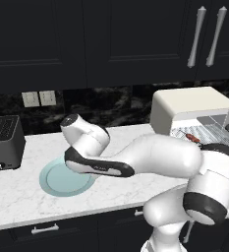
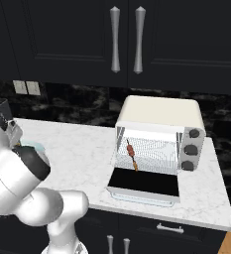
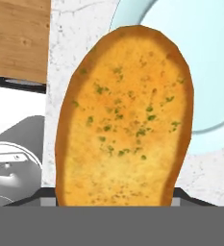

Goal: Pick up the kebab skewer and baguette bread, and place them inside the toaster oven. Close the toaster oven door and start by setting the timer.

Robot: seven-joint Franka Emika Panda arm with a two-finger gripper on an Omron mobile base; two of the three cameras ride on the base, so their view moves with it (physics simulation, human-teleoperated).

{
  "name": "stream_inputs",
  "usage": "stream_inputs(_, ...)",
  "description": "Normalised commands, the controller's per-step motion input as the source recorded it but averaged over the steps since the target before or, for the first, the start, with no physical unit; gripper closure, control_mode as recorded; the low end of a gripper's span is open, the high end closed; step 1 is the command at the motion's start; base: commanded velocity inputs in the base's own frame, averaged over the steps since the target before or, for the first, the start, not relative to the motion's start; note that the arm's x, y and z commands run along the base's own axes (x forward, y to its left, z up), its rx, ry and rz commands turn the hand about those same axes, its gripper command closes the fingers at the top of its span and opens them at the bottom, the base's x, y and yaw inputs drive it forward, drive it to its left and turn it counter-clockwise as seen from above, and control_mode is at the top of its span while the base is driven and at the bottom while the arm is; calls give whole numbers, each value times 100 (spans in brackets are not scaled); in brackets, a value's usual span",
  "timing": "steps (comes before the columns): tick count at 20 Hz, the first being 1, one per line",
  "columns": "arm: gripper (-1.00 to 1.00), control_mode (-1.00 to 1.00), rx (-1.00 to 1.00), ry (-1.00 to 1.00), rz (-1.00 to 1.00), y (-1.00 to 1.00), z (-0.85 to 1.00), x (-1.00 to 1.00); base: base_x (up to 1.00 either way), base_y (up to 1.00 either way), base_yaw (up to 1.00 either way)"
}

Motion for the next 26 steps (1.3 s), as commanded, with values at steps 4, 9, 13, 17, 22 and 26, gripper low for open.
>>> stream_inputs(4,100,-100,21,-10,-1,-98,44,-32,0,0,0)
stream_inputs(9,100,-100,13,-2,-19,-100,60,-5,0,0,0)
stream_inputs(13,100,-100,7,0,-36,-100,76,0,0,0,0)
stream_inputs(17,100,-100,3,0,-43,-100,51,0,0,0,0)
stream_inputs(22,100,-100,0,0,-49,-100,28,12,0,0,0)
stream_inputs(26,100,-100,0,0,-48,-100,8,17,0,0,0)
